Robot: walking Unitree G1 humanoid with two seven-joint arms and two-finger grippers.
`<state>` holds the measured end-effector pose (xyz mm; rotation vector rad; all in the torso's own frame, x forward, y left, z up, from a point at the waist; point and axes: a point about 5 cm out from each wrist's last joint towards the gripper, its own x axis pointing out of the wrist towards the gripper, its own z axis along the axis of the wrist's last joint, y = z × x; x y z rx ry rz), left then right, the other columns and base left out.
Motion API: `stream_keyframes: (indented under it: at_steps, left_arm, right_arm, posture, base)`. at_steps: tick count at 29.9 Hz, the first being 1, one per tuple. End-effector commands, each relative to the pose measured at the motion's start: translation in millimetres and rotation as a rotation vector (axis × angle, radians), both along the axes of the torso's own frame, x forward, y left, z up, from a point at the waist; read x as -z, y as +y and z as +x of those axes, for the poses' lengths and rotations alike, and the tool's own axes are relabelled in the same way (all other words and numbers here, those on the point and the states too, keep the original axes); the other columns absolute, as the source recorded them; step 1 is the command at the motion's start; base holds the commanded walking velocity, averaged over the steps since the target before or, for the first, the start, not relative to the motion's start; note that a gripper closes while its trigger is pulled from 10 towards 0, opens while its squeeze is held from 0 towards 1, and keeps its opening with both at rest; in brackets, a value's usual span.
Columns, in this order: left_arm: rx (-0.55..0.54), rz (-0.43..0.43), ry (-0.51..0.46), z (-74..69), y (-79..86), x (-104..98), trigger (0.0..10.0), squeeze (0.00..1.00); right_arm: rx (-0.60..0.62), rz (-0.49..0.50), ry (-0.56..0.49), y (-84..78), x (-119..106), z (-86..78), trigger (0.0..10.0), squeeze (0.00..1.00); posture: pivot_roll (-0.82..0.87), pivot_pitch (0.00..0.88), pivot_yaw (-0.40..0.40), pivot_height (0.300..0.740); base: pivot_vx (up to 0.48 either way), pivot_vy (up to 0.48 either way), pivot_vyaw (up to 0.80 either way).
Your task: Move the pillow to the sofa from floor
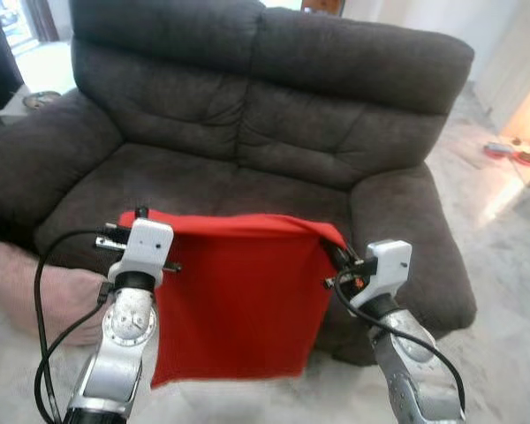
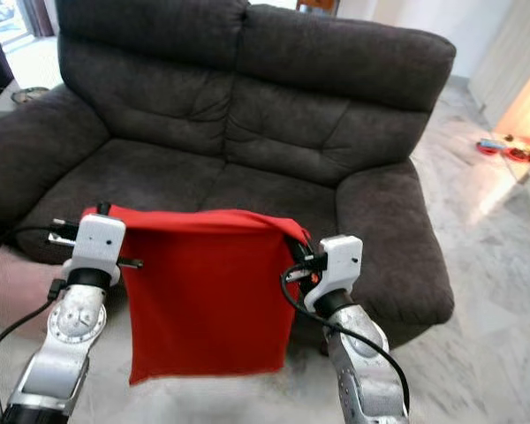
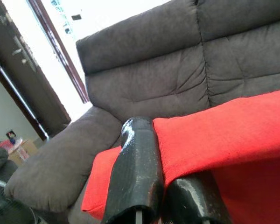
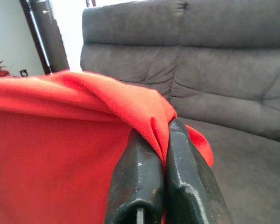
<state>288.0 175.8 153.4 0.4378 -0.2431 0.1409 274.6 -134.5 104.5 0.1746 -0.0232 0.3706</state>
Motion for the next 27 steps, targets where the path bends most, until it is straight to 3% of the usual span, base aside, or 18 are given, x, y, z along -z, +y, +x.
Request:
stream_keyframes:
  at_steps: [1,8,12,18,22,27]
  left_arm:
    - [0.014,-0.010,-0.121,1.6,-4.4,-27,10.0,0.00]
    - [0.020,-0.011,-0.132,3.6,-4.1,-33,10.0,0.00]
    - [0.024,-0.013,-0.159,4.8,-6.6,-43,10.0,0.00]
    - [0.039,-0.028,-0.212,8.7,-9.3,-61,10.0,0.00]
    - [0.041,-0.036,-0.237,8.1,-9.3,-71,10.0,0.00]
    - [0.042,-0.019,-0.281,-1.3,-6.5,-88,10.0,0.00]
  right_arm:
    - [0.074,-0.002,-0.042,-17.2,-9,1.4,10.0,0.00]
    - [0.079,-0.002,-0.046,-16.5,-13,4.4,10.0,0.00]
    - [0.069,-0.016,-0.046,-15.2,-11,4.1,10.0,0.00]
    - [0.056,-0.017,-0.095,-9.0,-21,7.0,10.0,0.00]
    - [0.050,-0.010,-0.162,-5.0,-40,10.9,10.0,0.00]
    - [0.016,0.020,-0.318,2.0,-84,15.1,10.0,0.00]
  posture:
    - [0.15,0.021,-0.084,0.740]
    - [0.15,0.020,-0.085,0.740]
    - [0.15,0.018,-0.086,0.740]
    - [0.15,0.012,-0.083,0.740]
    - [0.15,0.005,-0.081,0.740]
    - [0.14,0.000,-0.081,0.740]
  base:
    - [0.322,0.000,0.00]
    - [0.325,0.000,-0.22]
    - [0.327,0.000,-0.79]
    - [0.327,0.000,0.00]
    - [0.325,0.000,0.00]
    - [0.324,0.000,0.00]
